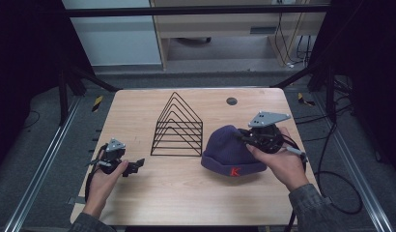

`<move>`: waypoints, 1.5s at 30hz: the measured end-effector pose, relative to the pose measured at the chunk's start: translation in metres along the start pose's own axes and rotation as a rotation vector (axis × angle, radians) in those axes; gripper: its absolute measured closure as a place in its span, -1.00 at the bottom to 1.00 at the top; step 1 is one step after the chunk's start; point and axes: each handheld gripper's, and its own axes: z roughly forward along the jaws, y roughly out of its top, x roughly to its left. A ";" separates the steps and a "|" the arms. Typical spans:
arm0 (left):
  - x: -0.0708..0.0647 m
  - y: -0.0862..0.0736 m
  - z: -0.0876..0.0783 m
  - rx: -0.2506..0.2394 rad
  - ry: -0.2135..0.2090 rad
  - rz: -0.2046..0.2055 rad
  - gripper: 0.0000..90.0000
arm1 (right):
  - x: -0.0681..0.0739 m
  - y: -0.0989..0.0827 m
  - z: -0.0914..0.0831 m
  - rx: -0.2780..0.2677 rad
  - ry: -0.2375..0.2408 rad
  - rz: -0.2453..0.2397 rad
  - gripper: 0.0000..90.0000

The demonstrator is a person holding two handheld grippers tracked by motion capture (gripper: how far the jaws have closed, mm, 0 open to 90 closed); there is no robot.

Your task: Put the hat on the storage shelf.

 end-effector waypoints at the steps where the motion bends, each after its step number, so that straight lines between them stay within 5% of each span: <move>1: 0.002 0.001 -0.003 -0.006 0.014 -0.002 -0.85 | -0.001 0.003 -0.001 0.003 -0.007 -0.007 0.76; 3: 0.003 0.004 -0.009 -0.033 0.002 -0.029 -0.85 | -0.003 0.008 -0.004 -0.006 -0.009 -0.004 0.76; 11: -0.004 0.025 -0.020 -0.045 -0.021 0.001 -0.85 | -0.011 0.023 -0.008 -0.015 -0.033 -0.006 0.76; 20: -0.005 0.069 -0.047 -0.114 -0.081 -0.007 -0.82 | -0.023 0.049 -0.021 -0.052 -0.086 -0.012 0.76; 36: -0.036 0.128 -0.061 -0.188 -0.153 0.058 -0.78 | -0.032 0.099 -0.012 -0.129 -0.105 0.039 0.76; 45: -0.049 0.143 -0.065 -0.195 -0.136 0.128 -0.77 | -0.028 0.126 -0.002 -0.126 -0.132 0.008 0.76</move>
